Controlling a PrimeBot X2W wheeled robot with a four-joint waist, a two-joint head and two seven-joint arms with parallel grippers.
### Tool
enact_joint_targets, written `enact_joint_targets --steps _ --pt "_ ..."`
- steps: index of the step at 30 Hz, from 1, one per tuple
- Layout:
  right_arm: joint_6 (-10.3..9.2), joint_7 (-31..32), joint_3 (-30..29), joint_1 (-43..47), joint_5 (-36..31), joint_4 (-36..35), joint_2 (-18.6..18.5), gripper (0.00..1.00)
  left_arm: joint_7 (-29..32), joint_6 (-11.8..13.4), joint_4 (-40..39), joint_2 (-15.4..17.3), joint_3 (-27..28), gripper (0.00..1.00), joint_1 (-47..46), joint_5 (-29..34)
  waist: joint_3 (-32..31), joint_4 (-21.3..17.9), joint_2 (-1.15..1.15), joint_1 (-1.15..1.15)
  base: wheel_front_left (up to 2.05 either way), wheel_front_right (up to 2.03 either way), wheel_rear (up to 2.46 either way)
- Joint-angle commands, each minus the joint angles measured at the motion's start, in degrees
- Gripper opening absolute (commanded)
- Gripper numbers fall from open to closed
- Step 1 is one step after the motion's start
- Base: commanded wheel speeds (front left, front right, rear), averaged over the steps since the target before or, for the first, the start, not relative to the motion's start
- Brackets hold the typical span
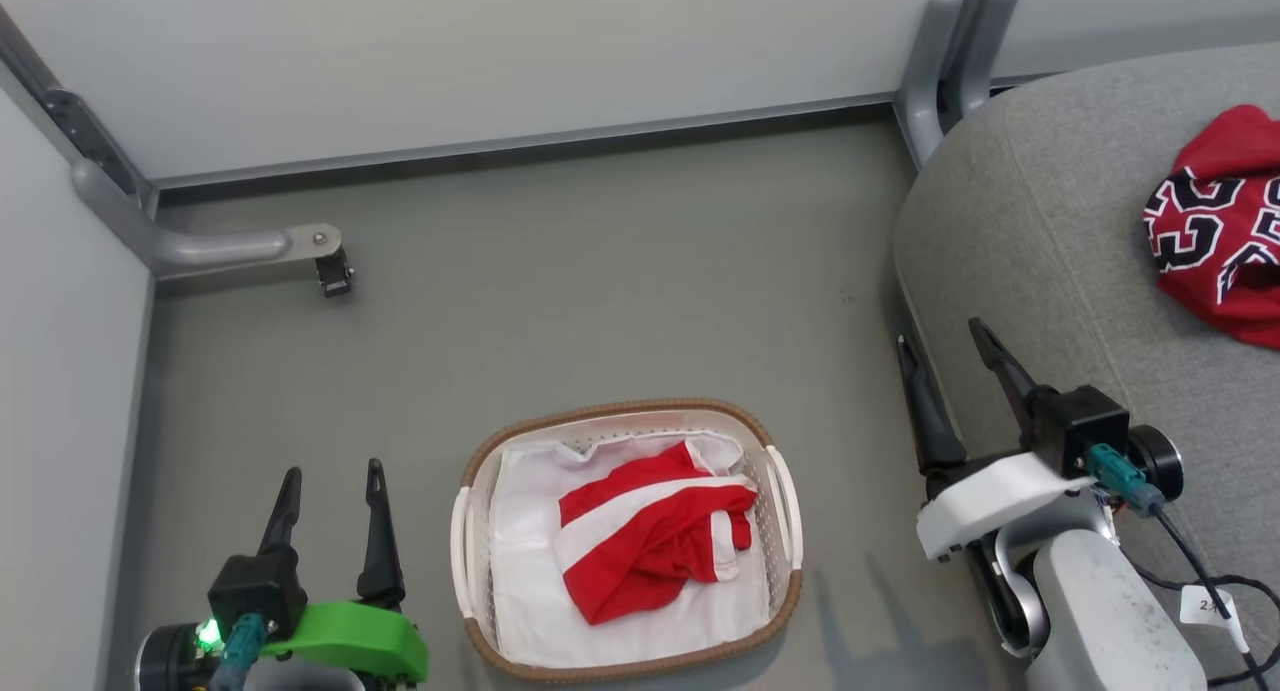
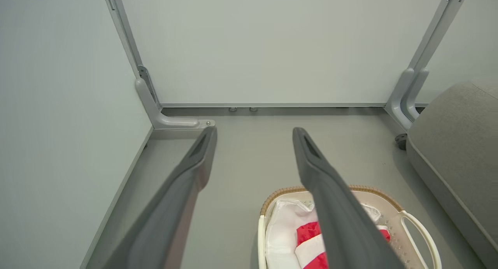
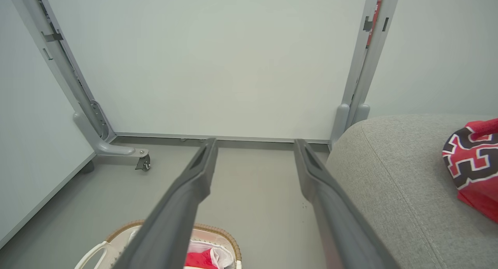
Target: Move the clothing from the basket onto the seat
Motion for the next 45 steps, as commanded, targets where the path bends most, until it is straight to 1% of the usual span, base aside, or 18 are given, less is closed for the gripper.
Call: enact_joint_targets --steps 1,15,25,30,40,45 --pt "-0.08 -0.2 -0.3 -1.1 0.4 -0.4 -0.2 1.00 -0.2 0.1 0.0 0.1 -0.3 1.00 -1.4 0.1 2.3 -1.2 0.00 0.00 0.00 0.00 0.00" --pt "-0.08 -0.2 0.3 -6.7 0.9 -3.7 -0.1 1.00 -0.2 0.5 3.4 0.1 -5.9 1.00 -7.3 -2.4 12.6 -3.1 0.00 0.00 0.00 0.00 0.00" --pt "-0.08 -0.2 1.0 -10.7 1.3 -5.6 0.0 1.00 -0.2 -0.8 7.0 0.2 -9.1 1.00 -11.4 -1.4 19.1 -5.0 0.00 0.00 0.00 0.00 0.00" --pt "-0.08 -0.2 1.1 -12.6 1.6 -6.6 0.0 1.00 -0.2 -0.8 7.6 0.2 -10.5 1.00 -13.9 -2.1 22.6 -5.7 0.00 0.00 0.00 0.00 0.00" --pt "-0.08 -0.2 2.4 -16.3 1.8 -8.8 0.0 1.00 -0.2 -1.9 10.7 0.2 -13.6 1.00 -19.5 -0.2 29.5 -7.1 0.00 0.00 0.00 0.00 0.00" --pt "-0.08 -0.2 3.0 -18.3 2.6 -9.8 0.0 1.00 -0.2 -2.5 12.9 0.2 -14.9 1.00 -22.5 0.8 32.5 -8.4 0.00 0.00 0.00 0.00 0.00"
